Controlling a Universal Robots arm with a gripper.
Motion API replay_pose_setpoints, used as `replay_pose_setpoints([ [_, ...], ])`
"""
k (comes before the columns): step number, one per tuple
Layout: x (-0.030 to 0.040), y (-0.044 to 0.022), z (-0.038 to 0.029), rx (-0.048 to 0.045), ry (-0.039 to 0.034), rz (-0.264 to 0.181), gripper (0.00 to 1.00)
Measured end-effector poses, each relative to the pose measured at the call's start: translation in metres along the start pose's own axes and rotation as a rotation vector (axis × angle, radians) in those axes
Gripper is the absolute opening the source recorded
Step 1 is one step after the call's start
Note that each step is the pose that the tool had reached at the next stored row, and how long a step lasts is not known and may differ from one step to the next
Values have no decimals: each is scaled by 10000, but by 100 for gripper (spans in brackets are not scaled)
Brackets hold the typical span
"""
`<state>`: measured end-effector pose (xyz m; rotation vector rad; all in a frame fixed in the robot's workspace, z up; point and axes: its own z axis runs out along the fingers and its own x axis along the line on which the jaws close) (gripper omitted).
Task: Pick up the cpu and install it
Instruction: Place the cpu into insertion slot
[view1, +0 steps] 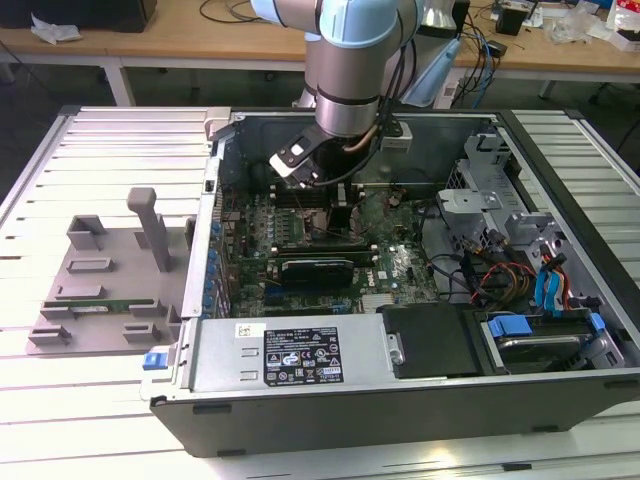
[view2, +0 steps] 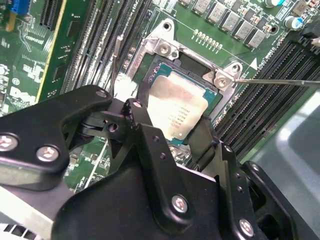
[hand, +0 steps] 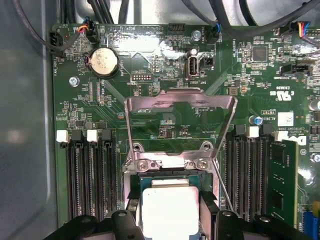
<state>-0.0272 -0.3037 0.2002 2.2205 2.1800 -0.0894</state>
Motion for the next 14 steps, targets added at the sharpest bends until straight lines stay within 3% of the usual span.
replay_pose_setpoints([
  [14, -17, 2, -4, -1, 8, 1, 55],
])
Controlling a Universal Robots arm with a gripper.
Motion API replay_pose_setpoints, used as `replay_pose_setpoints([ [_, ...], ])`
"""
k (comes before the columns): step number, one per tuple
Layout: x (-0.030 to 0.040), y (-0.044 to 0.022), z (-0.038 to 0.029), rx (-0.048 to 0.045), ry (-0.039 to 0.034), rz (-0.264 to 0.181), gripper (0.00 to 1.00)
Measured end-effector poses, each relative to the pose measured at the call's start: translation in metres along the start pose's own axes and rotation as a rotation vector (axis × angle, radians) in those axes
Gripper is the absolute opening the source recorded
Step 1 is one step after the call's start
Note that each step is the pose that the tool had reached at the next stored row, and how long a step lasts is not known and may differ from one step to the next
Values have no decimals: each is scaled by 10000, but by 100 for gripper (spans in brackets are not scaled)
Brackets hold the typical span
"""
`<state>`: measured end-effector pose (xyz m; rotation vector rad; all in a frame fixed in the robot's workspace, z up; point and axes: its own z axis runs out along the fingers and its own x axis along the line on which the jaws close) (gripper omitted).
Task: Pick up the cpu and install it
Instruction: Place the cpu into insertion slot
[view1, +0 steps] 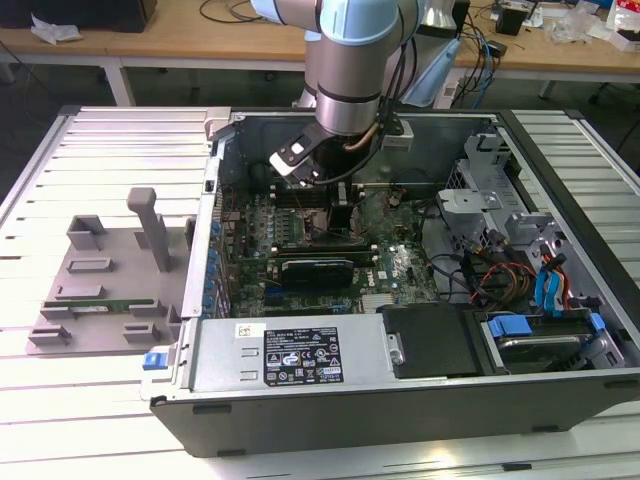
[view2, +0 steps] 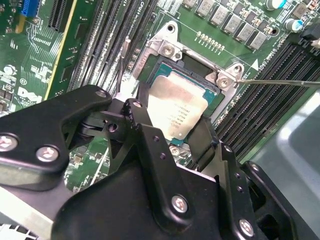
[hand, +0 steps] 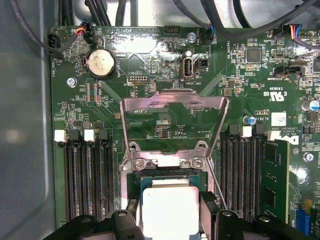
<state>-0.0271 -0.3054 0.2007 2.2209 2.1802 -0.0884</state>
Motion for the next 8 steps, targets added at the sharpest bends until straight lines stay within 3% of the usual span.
replay_pose_setpoints([
  [8, -8, 1, 21, 0, 0, 0, 55],
])
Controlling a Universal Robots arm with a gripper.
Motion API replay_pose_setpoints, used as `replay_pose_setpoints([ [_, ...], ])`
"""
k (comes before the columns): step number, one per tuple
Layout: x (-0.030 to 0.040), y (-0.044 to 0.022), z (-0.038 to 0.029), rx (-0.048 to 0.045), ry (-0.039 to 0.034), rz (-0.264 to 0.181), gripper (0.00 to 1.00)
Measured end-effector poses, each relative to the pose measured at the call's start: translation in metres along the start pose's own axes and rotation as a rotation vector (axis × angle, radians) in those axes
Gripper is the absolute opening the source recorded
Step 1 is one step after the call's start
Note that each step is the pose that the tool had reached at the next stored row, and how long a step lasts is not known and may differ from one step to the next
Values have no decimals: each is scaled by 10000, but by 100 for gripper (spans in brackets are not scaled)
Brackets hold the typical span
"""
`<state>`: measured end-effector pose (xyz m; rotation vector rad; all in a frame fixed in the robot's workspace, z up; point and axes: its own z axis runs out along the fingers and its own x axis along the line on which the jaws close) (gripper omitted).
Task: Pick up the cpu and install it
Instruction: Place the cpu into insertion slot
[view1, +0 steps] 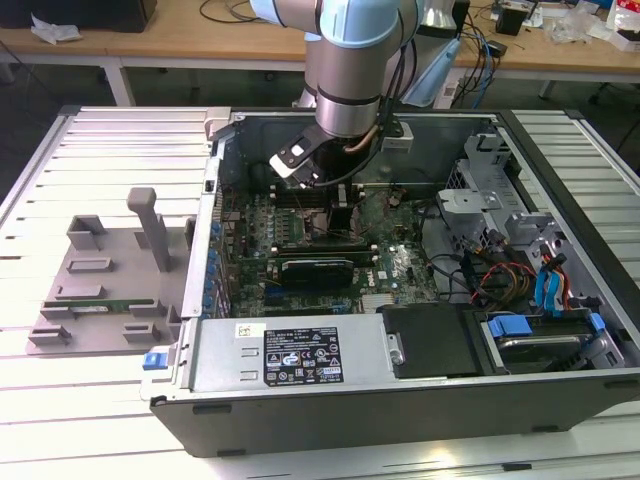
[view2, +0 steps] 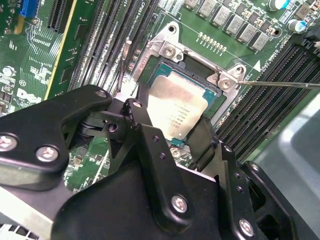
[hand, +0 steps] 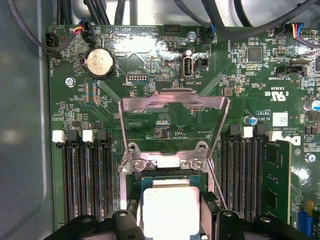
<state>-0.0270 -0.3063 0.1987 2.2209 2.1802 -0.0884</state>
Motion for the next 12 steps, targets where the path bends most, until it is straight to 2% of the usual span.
replay_pose_setpoints([
  [3, 0, 0, 1, -1, 1, 0, 56],
  [4, 0, 0, 1, 0, 0, 0, 63],
  [12, 24, 0, 1, -1, 2, 0, 63],
])
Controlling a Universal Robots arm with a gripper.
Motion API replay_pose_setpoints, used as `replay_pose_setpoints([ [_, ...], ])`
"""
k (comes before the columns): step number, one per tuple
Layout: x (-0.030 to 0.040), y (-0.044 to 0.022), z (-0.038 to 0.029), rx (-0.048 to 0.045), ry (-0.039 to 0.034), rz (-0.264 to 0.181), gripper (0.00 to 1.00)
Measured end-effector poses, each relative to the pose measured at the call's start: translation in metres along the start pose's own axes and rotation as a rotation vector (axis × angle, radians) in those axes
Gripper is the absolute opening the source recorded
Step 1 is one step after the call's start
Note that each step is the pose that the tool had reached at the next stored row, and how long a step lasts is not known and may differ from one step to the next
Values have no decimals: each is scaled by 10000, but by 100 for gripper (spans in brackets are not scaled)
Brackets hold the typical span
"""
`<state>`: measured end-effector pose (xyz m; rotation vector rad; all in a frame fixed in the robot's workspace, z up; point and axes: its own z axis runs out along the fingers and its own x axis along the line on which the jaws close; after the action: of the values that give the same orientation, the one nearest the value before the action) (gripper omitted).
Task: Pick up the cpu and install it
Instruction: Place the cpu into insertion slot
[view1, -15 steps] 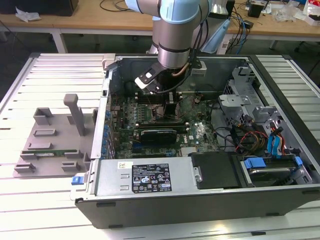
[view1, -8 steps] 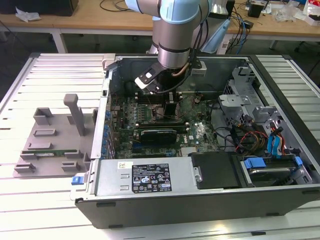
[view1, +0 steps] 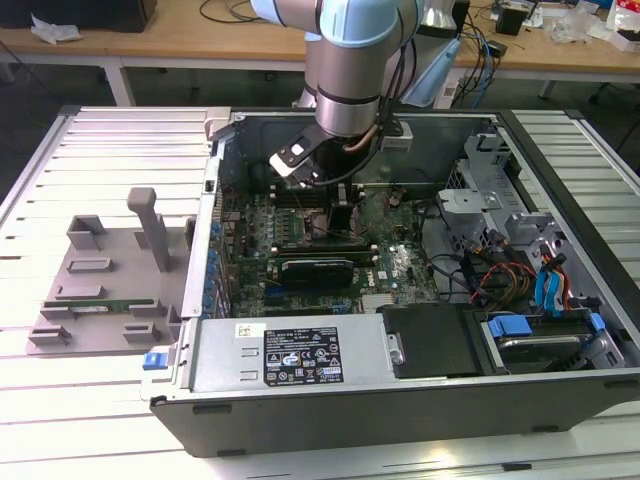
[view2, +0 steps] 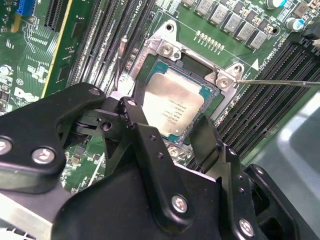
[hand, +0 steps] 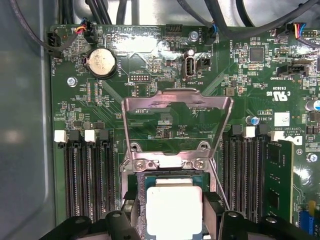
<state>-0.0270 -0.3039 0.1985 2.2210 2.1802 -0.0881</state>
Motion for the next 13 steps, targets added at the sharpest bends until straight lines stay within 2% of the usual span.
replay_pose_setpoints([
  [2, 22, 0, -1, 0, -1, -5, 63],
  [6, 24, 0, -4, 0, -1, -5, 63],
  [13, 15, -3, -134, 0, -1, -5, 63],
])
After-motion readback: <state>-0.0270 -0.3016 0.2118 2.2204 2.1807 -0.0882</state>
